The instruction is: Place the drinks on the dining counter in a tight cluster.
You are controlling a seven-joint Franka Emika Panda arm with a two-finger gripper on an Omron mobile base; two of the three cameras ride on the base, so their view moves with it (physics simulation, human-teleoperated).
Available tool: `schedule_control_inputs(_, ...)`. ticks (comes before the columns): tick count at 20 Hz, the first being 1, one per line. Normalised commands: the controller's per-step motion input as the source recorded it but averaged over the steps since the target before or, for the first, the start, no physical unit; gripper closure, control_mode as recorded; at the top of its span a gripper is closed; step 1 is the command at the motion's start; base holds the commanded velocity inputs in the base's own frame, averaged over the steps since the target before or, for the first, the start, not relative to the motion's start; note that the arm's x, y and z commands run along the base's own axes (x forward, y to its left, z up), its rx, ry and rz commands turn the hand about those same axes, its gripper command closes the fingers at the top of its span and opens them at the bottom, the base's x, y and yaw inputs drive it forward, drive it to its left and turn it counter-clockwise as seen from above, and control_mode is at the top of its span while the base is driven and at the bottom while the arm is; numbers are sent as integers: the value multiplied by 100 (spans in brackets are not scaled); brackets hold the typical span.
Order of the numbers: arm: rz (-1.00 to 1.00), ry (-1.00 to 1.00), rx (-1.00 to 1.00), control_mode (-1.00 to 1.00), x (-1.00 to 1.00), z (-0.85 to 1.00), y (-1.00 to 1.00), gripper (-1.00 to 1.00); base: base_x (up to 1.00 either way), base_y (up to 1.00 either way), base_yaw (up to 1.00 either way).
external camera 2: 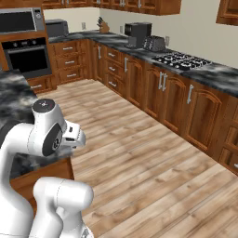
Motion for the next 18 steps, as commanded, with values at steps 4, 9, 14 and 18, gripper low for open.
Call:
schedule_control_inputs(4, 0, 0, 0, 100, 0, 0, 0, -100, 100, -100, 12)
schedule_control_inputs(9, 0, 0, 0, 100, 0, 0, 0, -100, 100, -100, -5)
schedule_control_inputs(14, 0, 0, 0, 100, 0, 0, 0, -100, 98, -84, -33)
schedule_control_inputs(18, 0, 0, 0, 100, 0, 0, 0, -100, 91, -56, -46)
